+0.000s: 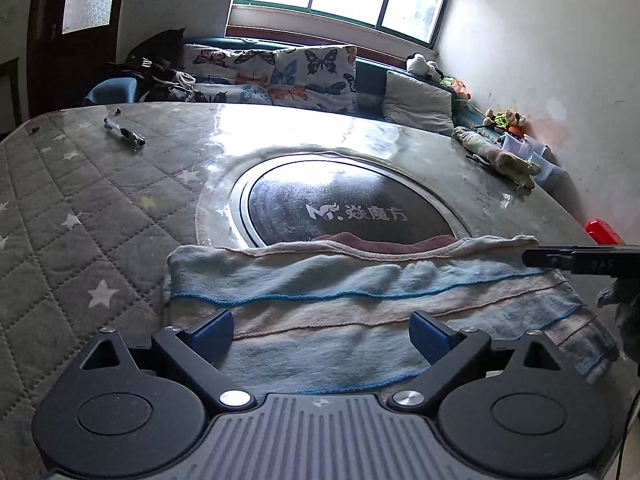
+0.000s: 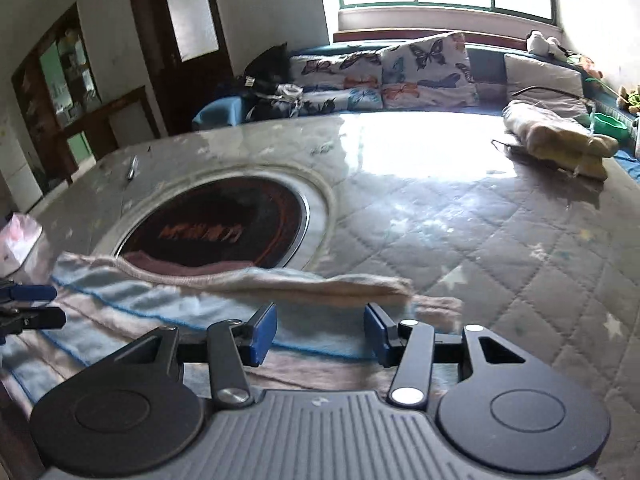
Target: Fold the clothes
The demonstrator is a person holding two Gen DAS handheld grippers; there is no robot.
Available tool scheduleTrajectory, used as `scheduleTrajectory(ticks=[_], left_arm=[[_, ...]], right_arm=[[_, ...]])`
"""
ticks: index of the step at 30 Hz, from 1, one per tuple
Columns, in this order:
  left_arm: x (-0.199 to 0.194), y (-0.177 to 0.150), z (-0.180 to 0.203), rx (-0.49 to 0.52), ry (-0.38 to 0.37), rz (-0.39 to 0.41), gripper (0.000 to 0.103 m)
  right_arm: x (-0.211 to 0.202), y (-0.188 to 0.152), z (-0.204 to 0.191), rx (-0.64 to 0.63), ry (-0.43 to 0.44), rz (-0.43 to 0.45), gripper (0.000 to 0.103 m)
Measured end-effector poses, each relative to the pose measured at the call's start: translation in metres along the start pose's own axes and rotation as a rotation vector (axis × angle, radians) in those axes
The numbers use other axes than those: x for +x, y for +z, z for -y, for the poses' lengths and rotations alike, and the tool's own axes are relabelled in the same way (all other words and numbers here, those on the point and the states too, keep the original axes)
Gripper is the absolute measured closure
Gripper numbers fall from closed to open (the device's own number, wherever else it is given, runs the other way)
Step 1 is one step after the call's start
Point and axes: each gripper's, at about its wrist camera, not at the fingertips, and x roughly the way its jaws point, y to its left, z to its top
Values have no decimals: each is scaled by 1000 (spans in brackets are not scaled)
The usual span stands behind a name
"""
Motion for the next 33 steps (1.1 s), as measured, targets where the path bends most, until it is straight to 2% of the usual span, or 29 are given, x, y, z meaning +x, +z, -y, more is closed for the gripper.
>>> scheduleTrajectory(ticks=[8, 15, 21, 25, 30, 33], left_arm=[[3, 4, -2, -14, 52, -3, 7], [-18, 3, 4, -1, 55, 36, 7], [-28, -7, 17, 21, 22, 44, 7], [-29, -14, 20, 46, 30, 38, 7], [-34, -18, 14, 39, 58, 36, 7], [-39, -22, 12, 33, 70, 37, 7]], right_arm=[[22, 12, 9, -30, -23, -23, 54], [-22, 11, 19, -43, -6, 0, 53], [-53, -22, 7, -74, 36, -28, 53], [-55, -46, 2, -87, 19, -58, 53], [-70, -55, 6, -58, -26, -23, 53], [-84, -56, 4, -50, 9, 3, 53]])
